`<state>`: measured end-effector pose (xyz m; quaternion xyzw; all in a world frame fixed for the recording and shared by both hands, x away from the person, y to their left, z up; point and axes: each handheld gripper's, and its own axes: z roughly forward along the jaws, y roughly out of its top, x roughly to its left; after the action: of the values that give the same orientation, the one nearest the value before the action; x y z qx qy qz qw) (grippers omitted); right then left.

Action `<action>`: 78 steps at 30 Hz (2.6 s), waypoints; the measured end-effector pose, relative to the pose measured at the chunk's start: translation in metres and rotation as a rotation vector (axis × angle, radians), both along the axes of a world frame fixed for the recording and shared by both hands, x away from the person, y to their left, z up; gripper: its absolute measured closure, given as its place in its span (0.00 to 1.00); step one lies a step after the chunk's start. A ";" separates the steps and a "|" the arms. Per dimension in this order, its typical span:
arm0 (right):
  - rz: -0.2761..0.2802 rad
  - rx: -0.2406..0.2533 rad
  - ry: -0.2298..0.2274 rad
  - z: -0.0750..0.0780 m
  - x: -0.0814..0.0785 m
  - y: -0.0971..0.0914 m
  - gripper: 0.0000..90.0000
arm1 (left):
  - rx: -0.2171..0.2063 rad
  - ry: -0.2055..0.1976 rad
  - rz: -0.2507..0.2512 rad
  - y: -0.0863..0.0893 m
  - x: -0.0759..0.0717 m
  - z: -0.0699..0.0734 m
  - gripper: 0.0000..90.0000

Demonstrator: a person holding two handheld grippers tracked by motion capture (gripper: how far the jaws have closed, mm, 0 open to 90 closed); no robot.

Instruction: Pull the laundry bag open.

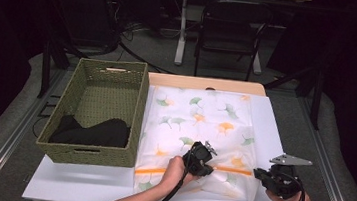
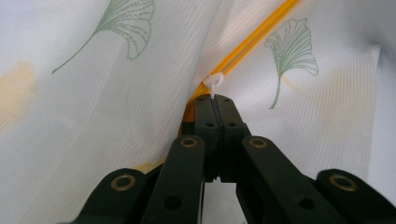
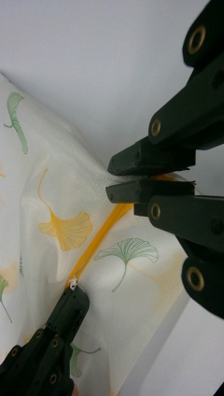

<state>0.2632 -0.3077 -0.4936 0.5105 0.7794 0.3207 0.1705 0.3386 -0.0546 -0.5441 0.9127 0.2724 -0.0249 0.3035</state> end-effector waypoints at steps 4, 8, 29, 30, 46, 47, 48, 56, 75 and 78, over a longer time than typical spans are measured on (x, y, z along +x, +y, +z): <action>-0.002 -0.004 0.002 0.000 0.000 -0.001 0.95 | 0.004 0.007 -0.005 0.005 -0.001 0.001 1.00; -0.008 0.000 0.005 0.000 0.000 0.000 0.95 | 0.006 0.007 0.005 0.011 -0.001 0.001 1.00; -0.010 0.002 -0.004 0.000 -0.001 -0.001 0.95 | 0.008 0.014 0.032 0.032 -0.004 0.001 1.00; -0.011 -0.001 -0.003 0.000 -0.001 -0.001 0.95 | 0.013 0.012 0.028 0.033 -0.003 0.001 1.00; -0.011 -0.002 -0.006 0.001 -0.001 -0.001 0.95 | 0.027 0.014 0.056 0.052 -0.003 0.002 1.00; -0.011 0.000 -0.006 0.001 -0.002 -0.001 0.95 | 0.034 0.016 0.056 0.054 -0.004 0.003 1.00; -0.013 -0.001 -0.007 0.001 -0.002 -0.001 0.95 | 0.030 0.013 0.063 0.055 -0.004 0.002 1.00; -0.021 -0.001 -0.003 0.000 -0.001 -0.002 0.95 | 0.043 0.000 0.077 0.064 -0.008 0.003 1.00; -0.031 0.001 0.004 0.000 -0.001 -0.004 0.95 | 0.069 -0.029 0.127 0.098 -0.017 0.006 1.00; -0.033 0.002 0.004 -0.001 -0.001 -0.005 0.95 | 0.069 -0.029 0.133 0.102 -0.019 0.006 1.00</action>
<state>0.2619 -0.3124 -0.4942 0.5241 0.7709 0.3176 0.1735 0.3200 0.0472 -0.5384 0.9027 0.3288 0.0180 0.2769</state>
